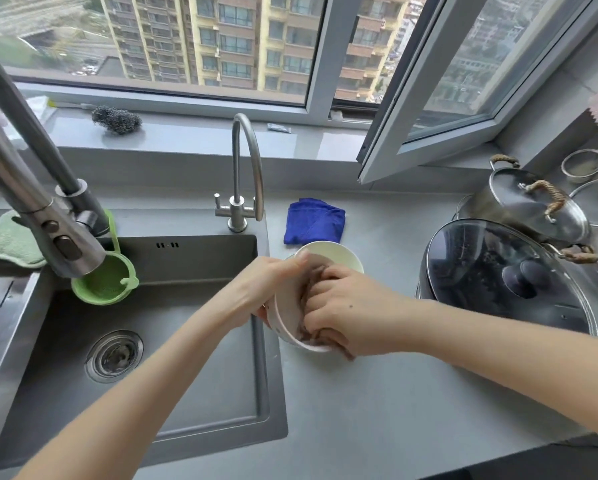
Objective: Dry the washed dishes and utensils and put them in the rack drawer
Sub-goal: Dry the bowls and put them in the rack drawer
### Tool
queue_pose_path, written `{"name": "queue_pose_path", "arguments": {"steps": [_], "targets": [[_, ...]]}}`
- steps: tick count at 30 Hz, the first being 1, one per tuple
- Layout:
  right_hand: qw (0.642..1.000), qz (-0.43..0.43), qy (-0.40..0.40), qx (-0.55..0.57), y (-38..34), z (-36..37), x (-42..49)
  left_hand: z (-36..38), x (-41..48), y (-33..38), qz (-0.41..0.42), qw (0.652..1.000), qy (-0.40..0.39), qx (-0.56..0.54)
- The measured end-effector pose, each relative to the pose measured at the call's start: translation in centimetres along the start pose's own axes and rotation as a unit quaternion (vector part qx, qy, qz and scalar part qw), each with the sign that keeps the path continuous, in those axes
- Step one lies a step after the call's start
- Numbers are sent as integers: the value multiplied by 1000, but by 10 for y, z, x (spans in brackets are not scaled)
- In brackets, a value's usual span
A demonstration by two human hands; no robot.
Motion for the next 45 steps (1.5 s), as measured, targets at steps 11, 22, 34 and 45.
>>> {"name": "queue_pose_path", "arguments": {"steps": [11,22,34,45], "targets": [[897,222,-38,382,-7,9,2,-12,13,-10,-13,996,82,-38],[972,68,170,145,-20,-31,-15,-25,-1,-11,-2,991,30,-128],[521,309,386,696,13,-19,-38,0,-22,-3,130,949,144,-250],[812,426,315,245,35,-29,-24,12,-18,7,119,987,54,-99]]}}
Point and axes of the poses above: each hand's wrist, its own x-axis towards the middle knuckle, its own z-axis out of the palm, y = z × x, the point moved 5 cm from there along x, towards the middle knuckle, and after that the axes turned 2 degrees about -x, right-handed, at the moved point
